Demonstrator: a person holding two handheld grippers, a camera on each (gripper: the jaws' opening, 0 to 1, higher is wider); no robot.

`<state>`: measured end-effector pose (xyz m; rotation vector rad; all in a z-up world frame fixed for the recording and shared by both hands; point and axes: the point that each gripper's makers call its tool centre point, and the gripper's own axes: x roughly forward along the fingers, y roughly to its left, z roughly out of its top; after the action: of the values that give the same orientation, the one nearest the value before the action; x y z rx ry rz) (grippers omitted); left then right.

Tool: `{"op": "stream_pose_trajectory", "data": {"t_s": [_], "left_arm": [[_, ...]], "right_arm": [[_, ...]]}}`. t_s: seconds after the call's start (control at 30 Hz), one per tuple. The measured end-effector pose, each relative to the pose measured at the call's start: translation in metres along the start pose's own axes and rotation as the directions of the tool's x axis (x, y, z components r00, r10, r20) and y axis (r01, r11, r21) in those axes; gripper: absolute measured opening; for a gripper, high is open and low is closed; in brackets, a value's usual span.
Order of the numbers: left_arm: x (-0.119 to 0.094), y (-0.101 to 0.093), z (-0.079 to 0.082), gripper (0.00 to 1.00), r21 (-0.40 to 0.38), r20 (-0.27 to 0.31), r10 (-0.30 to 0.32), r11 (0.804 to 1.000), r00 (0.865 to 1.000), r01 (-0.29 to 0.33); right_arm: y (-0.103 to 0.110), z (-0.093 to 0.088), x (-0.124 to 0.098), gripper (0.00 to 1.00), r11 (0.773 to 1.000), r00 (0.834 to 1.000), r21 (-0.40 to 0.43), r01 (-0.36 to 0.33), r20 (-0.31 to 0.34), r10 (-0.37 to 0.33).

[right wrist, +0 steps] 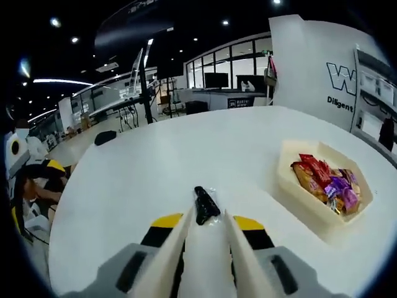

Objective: Place the target food into the container with the food tongs after gripping and lifting it, then release it inside without dropping or visibly crushing the food.

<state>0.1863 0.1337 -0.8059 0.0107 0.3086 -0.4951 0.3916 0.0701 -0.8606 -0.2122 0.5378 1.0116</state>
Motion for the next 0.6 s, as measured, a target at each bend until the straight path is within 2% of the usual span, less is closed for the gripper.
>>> {"op": "stream_pose_trajectory", "data": {"t_s": [0.3, 0.6], "left_arm": [[-0.003, -0.013, 0.002, 0.88, 0.008, 0.009, -0.024, 1.0, 1.0, 0.024], [-0.007, -0.014, 0.003, 0.88, 0.007, 0.021, -0.025, 1.0, 0.999, 0.025]], "right_arm": [[0.021, -0.007, -0.01, 0.22, 0.999, 1.0, 0.04, -0.029, -0.01, 0.03], [0.019, 0.0, -0.016, 0.22, 1.0, 1.0, 0.011, -0.006, 0.008, 0.005]]}}
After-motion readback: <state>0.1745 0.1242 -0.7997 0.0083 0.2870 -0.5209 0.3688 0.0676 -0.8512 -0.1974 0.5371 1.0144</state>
